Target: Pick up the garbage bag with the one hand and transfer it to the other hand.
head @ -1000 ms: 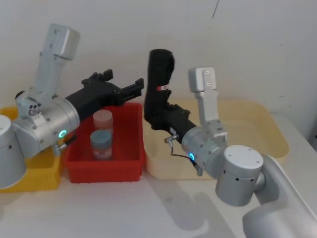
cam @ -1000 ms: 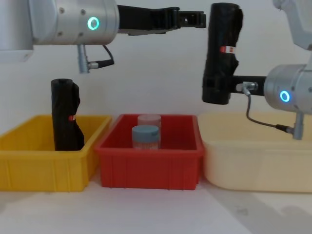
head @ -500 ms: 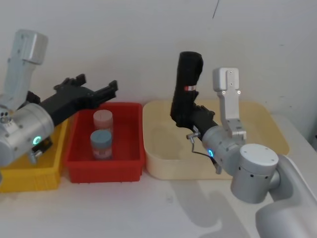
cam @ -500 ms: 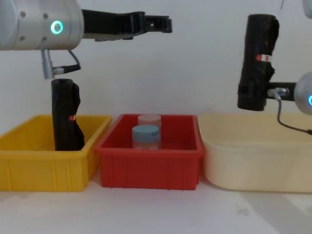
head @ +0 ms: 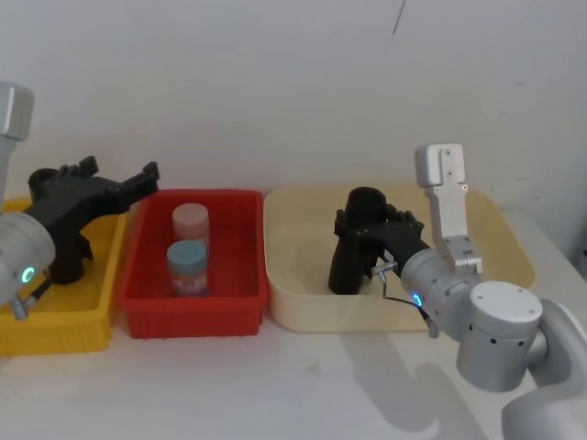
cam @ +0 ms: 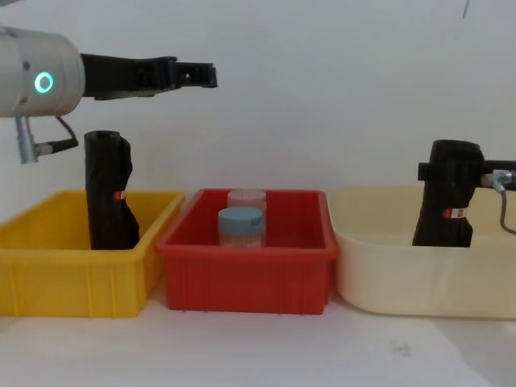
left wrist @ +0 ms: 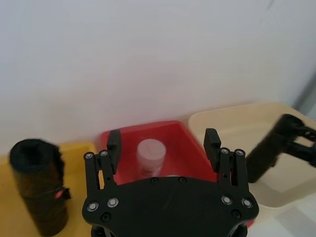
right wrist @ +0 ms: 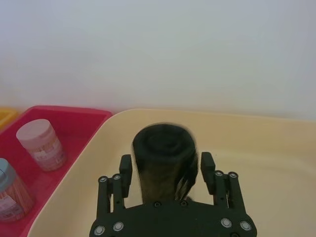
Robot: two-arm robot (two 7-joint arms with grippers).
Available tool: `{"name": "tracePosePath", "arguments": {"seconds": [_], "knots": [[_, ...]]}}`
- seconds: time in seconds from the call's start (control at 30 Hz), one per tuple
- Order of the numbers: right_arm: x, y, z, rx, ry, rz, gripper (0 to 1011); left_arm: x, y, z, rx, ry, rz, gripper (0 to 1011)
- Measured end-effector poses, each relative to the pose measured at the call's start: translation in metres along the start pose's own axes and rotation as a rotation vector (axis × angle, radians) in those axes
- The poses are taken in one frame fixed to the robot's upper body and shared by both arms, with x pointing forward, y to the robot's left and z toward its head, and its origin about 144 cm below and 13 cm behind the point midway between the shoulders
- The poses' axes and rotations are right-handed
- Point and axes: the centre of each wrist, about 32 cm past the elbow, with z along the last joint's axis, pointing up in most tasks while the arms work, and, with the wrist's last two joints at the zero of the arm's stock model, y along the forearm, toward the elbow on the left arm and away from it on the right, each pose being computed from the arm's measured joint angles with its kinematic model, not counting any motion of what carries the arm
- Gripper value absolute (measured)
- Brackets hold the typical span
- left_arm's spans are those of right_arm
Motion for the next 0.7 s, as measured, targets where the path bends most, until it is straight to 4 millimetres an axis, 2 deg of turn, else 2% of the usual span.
{"name": "tracePosePath", "arguments": {"seconds": [0.23,0.57,0.7], "knots": [[0.003,-0.005,0.003,0.027,-0.014,-0.001,1002,0.007,0.003,-0.005,0.006,0.003,0.043,1001],[0.006,-0.012,0.018,0.111,-0.029,-0.009,999,0.012,0.005,-0.008,0.011,0.006,0.076,1001],[0.007,-0.016,0.03,0.156,-0.035,-0.006,999,0.013,0.005,-0.009,0.012,0.006,0.083,1001]]}}
